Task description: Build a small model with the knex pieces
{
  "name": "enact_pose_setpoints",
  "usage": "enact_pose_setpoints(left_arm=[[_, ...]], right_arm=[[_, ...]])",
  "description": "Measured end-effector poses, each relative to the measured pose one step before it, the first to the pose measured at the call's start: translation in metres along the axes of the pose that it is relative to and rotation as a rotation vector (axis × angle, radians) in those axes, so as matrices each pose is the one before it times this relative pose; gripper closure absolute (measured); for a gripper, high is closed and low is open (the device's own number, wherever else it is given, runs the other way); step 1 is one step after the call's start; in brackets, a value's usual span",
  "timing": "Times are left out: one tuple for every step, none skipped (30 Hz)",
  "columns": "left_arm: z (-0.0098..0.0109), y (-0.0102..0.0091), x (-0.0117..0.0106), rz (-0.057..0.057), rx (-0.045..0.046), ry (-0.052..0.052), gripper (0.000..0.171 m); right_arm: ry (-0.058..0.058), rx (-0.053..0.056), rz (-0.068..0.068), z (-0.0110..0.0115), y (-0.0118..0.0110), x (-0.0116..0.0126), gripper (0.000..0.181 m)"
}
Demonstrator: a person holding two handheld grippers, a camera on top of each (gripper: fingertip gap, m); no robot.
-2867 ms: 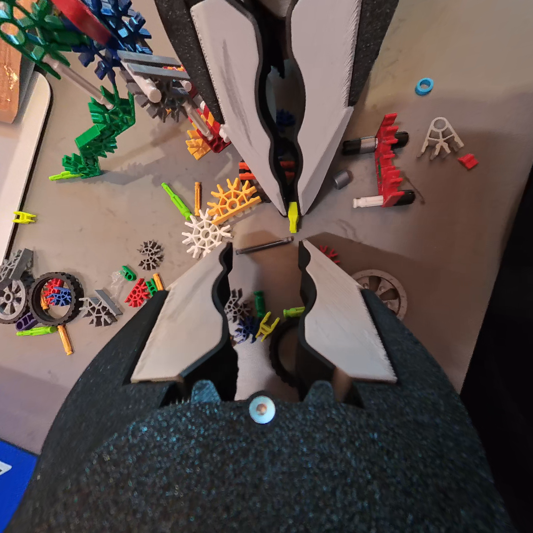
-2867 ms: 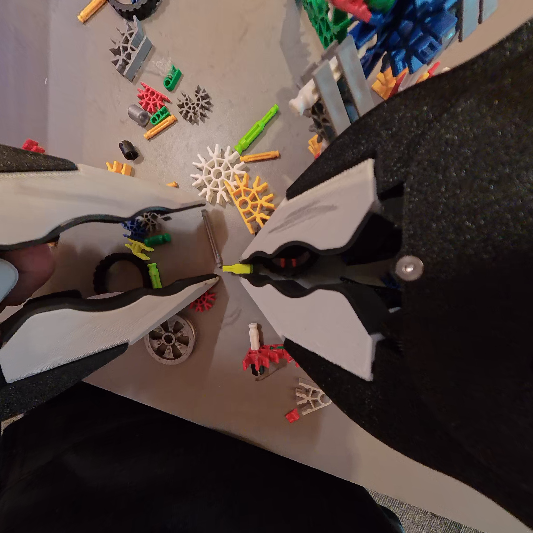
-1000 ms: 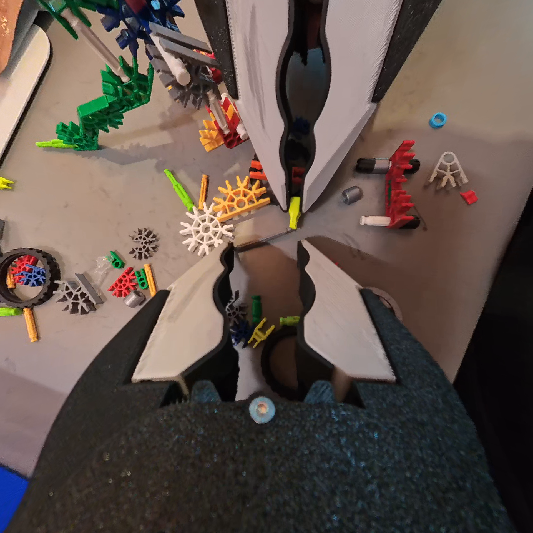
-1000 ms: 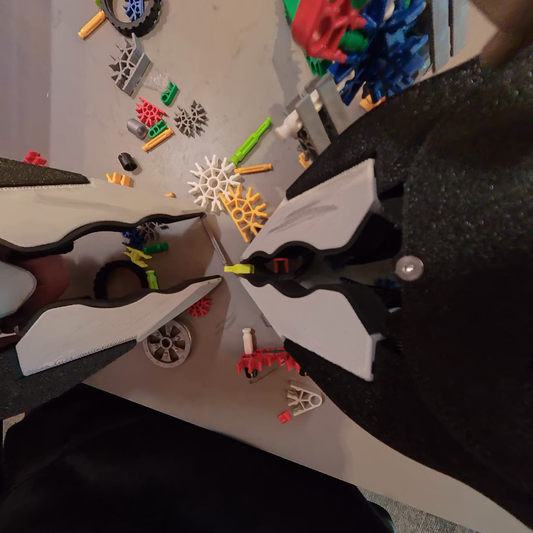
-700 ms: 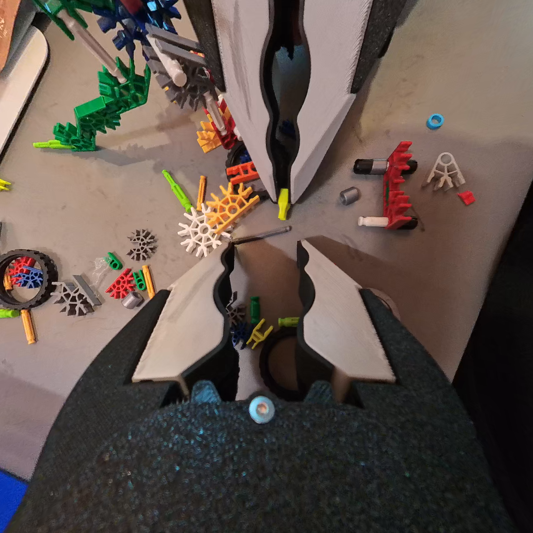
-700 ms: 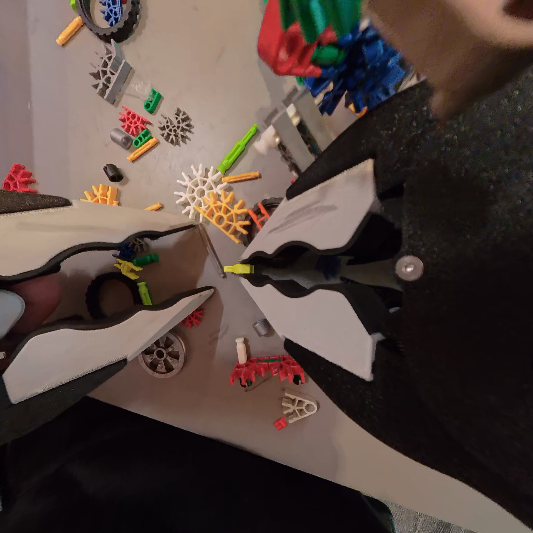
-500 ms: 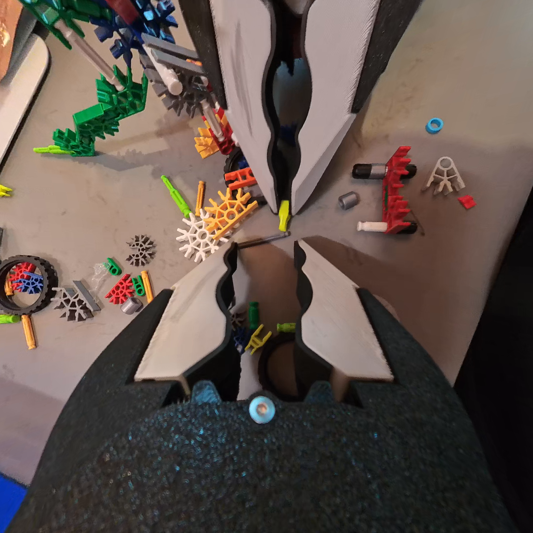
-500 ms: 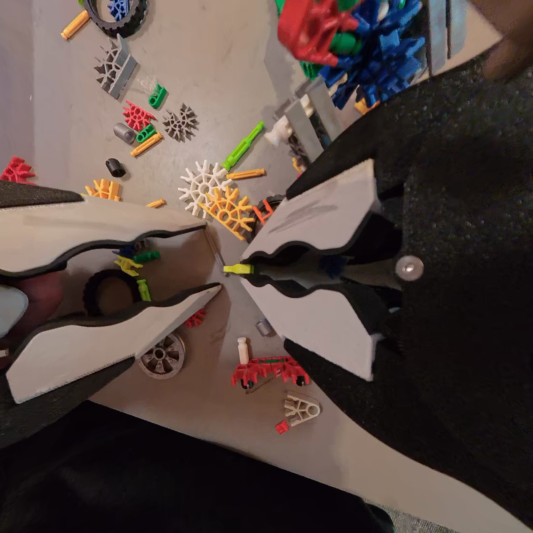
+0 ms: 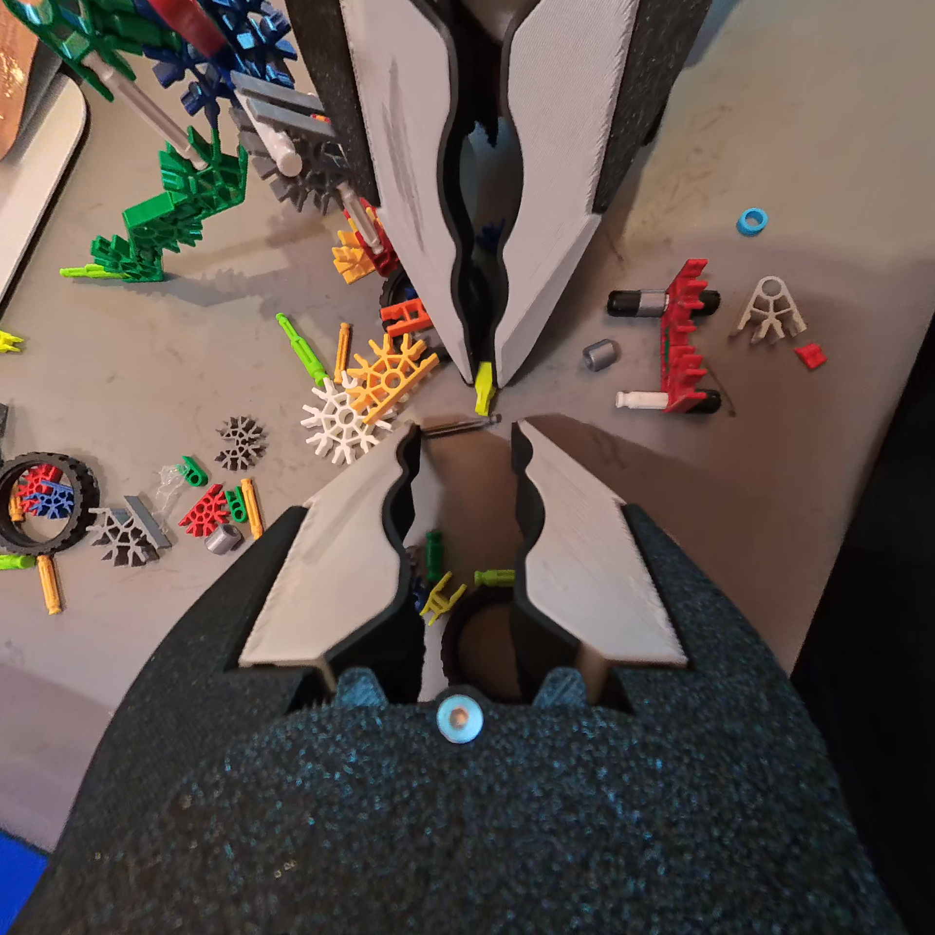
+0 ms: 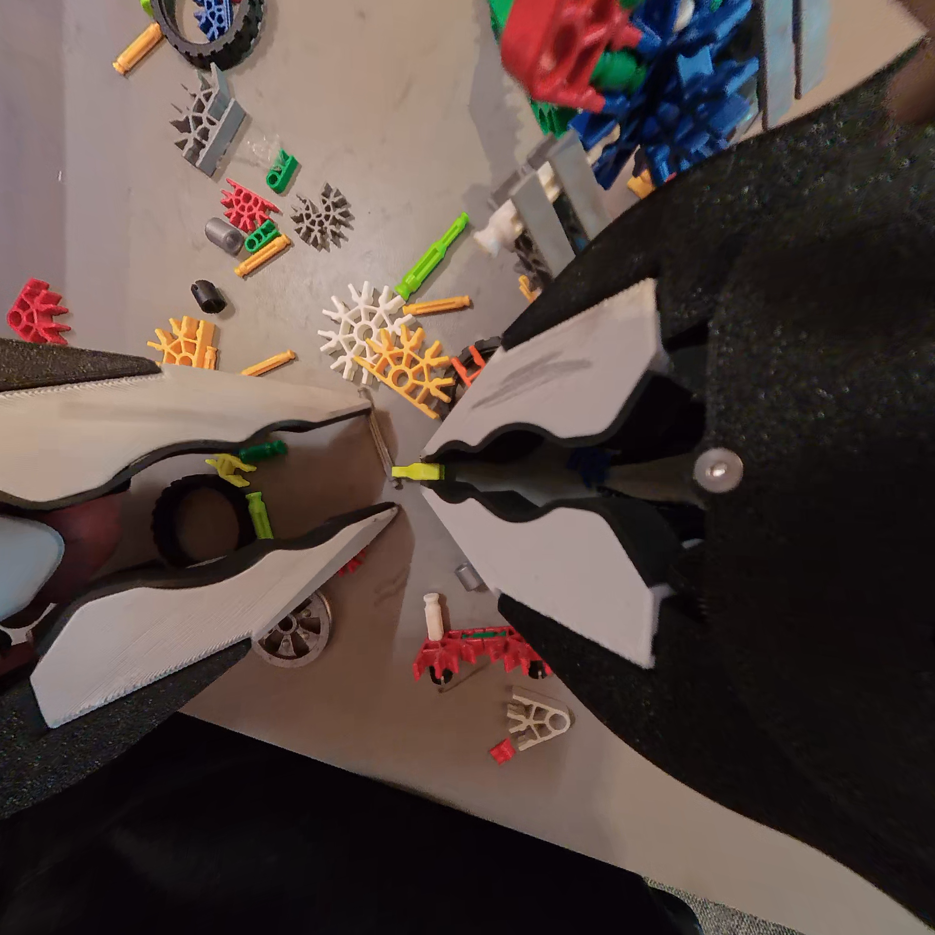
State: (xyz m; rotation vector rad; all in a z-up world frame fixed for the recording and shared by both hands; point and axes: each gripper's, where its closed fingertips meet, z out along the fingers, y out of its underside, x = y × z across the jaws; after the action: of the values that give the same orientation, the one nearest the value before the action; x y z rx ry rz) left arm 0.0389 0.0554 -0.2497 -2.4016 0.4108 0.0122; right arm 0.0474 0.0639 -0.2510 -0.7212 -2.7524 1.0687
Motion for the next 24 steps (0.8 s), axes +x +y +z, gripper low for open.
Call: enact_pose_setpoints(left_arm=[[0.00009,-0.00005,-0.00025,-0.0015,-0.00043,-0.0014,0.137],[-0.00005,0.00011,-0.00006,-0.0016,-0.00057,-0.0005,0.137],[-0.00015,0.00005,0.00082,-0.0047,0.00053,0.0061,0.136],[-0.00001,0.00021,0.00074,-0.0074,0.00085,0.0061,0.135],[-0.00002,0.00016,0.0002,-0.0036,0.00111,0.0018,0.135],[-0.00009,0.00013,0.00001,-0.0006,-0.00044,-0.0004,0.135],[-0.00014,0.00002,-0.0001,0.0033,-0.00182,-0.0031,0.135],[0.00002,-0.00021,-0.00025,0.004,-0.00159,-0.0047,0.135],[0.00027,-0.00044,-0.00042,0.0033,0.00016,-0.0055,0.136],[0.00052,-0.0006,-0.00047,0.0017,0.00115,-0.005,0.137],[0.00044,-0.00055,0.00042,0.0007,0.00161,-0.0002,0.139],[0.0005,-0.00052,0.0009,0.0017,0.00214,0.0027,0.14],[0.00028,-0.00025,0.00012,-0.0002,0.00078,-0.0003,0.141],[0.00002,-0.00005,0.00009,-0.0003,0.00012,-0.0002,0.141],[-0.00001,-0.00003,0.00008,-0.0009,0.0009,0.0006,0.141],[-0.00007,0.00005,-0.00011,-0.0004,0.00107,0.0,0.141],[-0.00019,0.00018,-0.00051,0.0031,-0.00021,-0.0041,0.141],[-0.00057,0.00045,-0.00051,0.0048,-0.00257,-0.0033,0.141],[-0.00069,0.0007,-0.00059,0.0024,-0.00255,-0.0011,0.14],[-0.00086,-0.00002,-0.0014,0.0004,0.00217,-0.0036,0.14],[-0.00108,-0.00032,-0.0013,0.0004,0.00412,-0.0023,0.138],[-0.00099,-0.00001,-0.00111,-0.0015,0.00114,0.0016,0.136],[-0.00085,-0.00031,-0.00121,-0.0036,0.00153,0.0012,0.136],[-0.00071,-0.00065,-0.00097,-0.0026,0.00309,0.0007,0.136]], right_arm=[[0.0,0.0006,-0.0005,0.00018,-0.0002,-0.00028,0.176],[-0.0001,0.0003,-0.0002,0.00008,-0.0001,-0.00005,0.176],[-0.0008,0.0001,0.0007,-0.00001,-0.00002,0.00006,0.176],[-0.0008,0.0004,0.0011,-0.00001,-0.00003,-0.00005,0.176],[0.0,0.0006,0.0008,0.0,-0.00006,0.00008,0.176],[0.0005,0.0005,0.0004,0.00012,-0.00017,0.00009,0.176],[0.0004,0.0005,0.0002,0.00021,-0.00009,-0.00013,0.176],[0.0003,0.0007,0.0004,0.00017,-0.00022,-0.00008,0.176],[0.0,0.0003,0.0006,0.00011,-0.00015,0.0,0.176],[0.0002,0.0001,0.0003,0.00007,-0.00008,-0.00004,0.176],[0.0006,0.0003,-0.0002,0.00006,-0.00007,-0.00004,0.176],[0.0002,0.0002,-0.0001,0.00005,-0.00005,-0.00009,0.176],[-0.0001,0.0,0.0002,-0.00003,0.00002,0.0001,0.176],[-0.0001,0.0001,0.0,0.00001,-0.00001,-0.00002,0.176],[-0.0002,0.0,-0.0001,-0.00006,0.00006,0.00002,0.176],[-0.0002,0.0,0.0001,-0.00004,0.00003,0.0001,0.176],[-0.0002,-0.0002,-0.0002,-0.00008,0.00009,0.00004,0.176],[-0.0005,-0.0002,0.0,-0.00005,0.00005,0.00007,0.176],[-0.0005,0.0004,0.0005,-0.00001,-0.00003,0.00003,0.176],[-0.0005,0.0003,0.0003,-0.00004,0.00002,-0.00004,0.176],[-0.0003,0.0,0.0001,-0.00004,0.00002,0.00008,0.176],[-0.0002,0.0002,0.0003,-0.00005,0.00004,0.0,0.176],[-0.0003,0.0003,0.0005,0.00006,0.00005,0.00006,0.176],[-0.0005,0.0002,0.0003,-0.00005,0.00003,-0.00004,0.176]])
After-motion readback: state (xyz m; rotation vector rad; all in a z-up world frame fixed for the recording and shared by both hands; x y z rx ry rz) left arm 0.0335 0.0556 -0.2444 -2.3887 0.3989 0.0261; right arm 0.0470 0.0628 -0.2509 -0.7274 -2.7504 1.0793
